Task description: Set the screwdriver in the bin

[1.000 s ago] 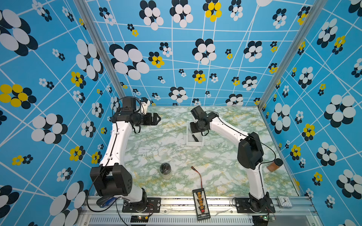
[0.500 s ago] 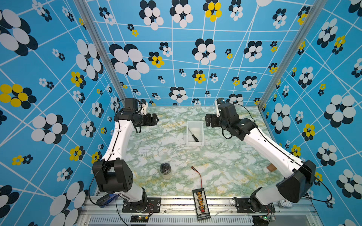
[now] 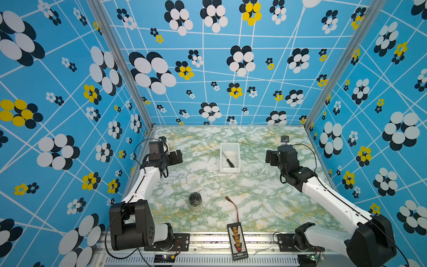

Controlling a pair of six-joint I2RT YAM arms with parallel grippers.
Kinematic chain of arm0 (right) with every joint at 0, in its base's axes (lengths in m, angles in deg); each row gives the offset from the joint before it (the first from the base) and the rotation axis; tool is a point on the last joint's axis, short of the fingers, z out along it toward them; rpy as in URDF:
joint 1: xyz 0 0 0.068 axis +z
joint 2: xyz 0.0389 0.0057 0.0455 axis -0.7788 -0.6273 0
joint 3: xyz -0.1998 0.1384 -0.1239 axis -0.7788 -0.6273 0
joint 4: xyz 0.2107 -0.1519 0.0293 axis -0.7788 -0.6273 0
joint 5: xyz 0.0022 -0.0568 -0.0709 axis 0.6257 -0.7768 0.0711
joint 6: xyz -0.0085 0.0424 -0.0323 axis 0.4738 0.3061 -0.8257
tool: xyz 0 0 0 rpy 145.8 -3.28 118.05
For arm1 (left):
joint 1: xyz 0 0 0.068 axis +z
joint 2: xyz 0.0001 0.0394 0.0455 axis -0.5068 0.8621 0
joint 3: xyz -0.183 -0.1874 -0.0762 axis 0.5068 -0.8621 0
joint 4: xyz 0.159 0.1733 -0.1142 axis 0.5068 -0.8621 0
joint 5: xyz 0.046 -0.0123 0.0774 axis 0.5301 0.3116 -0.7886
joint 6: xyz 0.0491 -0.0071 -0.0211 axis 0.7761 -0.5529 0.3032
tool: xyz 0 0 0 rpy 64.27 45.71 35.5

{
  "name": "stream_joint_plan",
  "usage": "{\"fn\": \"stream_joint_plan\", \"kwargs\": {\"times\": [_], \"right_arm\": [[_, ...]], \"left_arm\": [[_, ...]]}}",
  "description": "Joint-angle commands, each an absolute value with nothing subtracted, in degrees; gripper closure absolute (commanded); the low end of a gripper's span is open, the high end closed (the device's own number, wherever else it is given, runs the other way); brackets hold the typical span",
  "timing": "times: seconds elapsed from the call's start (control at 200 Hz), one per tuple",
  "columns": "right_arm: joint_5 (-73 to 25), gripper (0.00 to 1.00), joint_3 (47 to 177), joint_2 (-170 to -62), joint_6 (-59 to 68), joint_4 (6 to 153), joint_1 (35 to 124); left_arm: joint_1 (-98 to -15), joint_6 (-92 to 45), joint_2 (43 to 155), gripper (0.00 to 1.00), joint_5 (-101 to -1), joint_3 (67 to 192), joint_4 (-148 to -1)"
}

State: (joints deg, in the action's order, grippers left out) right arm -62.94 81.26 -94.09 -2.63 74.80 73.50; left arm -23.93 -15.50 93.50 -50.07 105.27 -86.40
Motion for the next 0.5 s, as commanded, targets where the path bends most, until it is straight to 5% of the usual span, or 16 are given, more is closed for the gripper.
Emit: {"fn": "stream_joint_plan", "kwargs": {"times": [0.0, 0.275, 0.495], "right_arm": [[-60.6, 0.01, 77.0, -91.0, -6.5, 83.1, 71.6], [-56.7, 0.01, 70.1, -90.5, -4.5, 87.6, 63.9], [-57.7, 0.01, 63.4, -90.1, -6.8, 95.2, 60.0]], "left_arm": [[-23.6, -13.4, 91.4, 0.01, -50.9, 97.9, -69.8], [-23.6, -11.1, 91.7, 0.01, -50.1, 79.5, -38.2], [-23.9, -12.3, 95.8, 0.01, -50.4, 77.8, -31.7]]}}
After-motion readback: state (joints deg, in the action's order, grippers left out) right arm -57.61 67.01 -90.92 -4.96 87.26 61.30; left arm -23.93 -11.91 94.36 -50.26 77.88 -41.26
